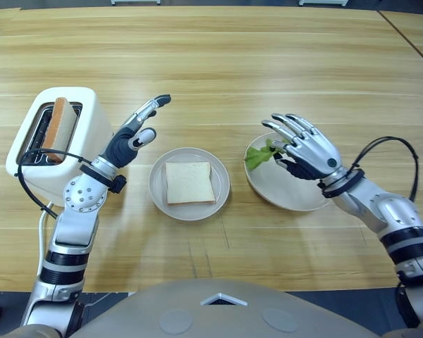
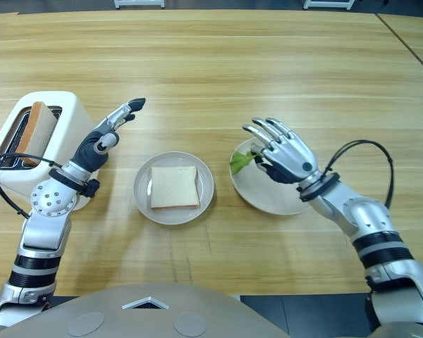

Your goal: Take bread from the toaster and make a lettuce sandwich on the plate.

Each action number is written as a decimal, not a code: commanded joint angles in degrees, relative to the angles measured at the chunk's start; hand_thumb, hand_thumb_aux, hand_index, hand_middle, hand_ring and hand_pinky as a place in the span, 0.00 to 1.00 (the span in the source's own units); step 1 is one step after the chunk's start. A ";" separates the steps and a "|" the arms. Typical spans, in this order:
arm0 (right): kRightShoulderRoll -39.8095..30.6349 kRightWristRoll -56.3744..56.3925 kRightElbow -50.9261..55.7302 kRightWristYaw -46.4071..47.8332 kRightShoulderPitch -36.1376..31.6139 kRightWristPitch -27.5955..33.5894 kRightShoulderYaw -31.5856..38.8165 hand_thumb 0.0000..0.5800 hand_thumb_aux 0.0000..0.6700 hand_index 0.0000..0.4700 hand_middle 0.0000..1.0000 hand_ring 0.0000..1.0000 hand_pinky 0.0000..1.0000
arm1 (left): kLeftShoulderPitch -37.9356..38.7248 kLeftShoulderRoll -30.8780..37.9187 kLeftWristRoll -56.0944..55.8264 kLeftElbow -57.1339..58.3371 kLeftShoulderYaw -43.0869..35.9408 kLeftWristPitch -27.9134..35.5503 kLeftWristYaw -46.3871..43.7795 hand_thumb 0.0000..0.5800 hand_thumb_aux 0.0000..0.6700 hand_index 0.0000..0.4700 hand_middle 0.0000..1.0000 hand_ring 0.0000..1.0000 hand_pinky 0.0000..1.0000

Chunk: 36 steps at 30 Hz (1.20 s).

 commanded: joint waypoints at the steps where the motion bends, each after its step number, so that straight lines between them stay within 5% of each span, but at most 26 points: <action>1: 5.52 -2.76 1.83 1.11 -5.48 -1.02 4.51 1.00 1.00 1.00 0.00 0.00 0.00 | -0.51 -0.60 0.40 -0.03 -0.15 0.12 0.42 0.00 0.00 0.00 0.00 0.00 0.00; 16: 19.81 -6.16 1.69 3.00 -16.30 -2.62 13.86 1.00 1.00 1.00 0.00 0.00 0.00 | -0.62 -1.36 0.45 -0.58 0.42 0.00 0.91 0.00 0.00 0.00 0.00 0.00 0.00; 27: 20.25 -2.93 5.83 13.46 -14.36 -5.94 18.57 1.00 1.00 1.00 0.00 0.00 0.00 | -0.70 -1.37 0.30 -0.32 0.54 0.14 0.85 0.00 0.00 0.00 0.00 0.00 0.00; 34: 17.92 2.06 -0.34 20.42 -12.58 -6.75 15.62 1.00 1.00 1.00 0.00 0.00 0.00 | -0.43 0.32 -0.08 -6.59 4.38 1.86 1.07 0.00 0.00 0.00 0.00 0.00 0.00; 36: 17.08 3.54 -2.64 22.16 -12.09 -6.72 14.41 0.95 0.77 0.77 0.00 0.00 0.00 | -0.45 1.53 -0.56 -11.80 8.12 3.62 1.18 0.00 0.00 0.00 0.00 0.00 0.00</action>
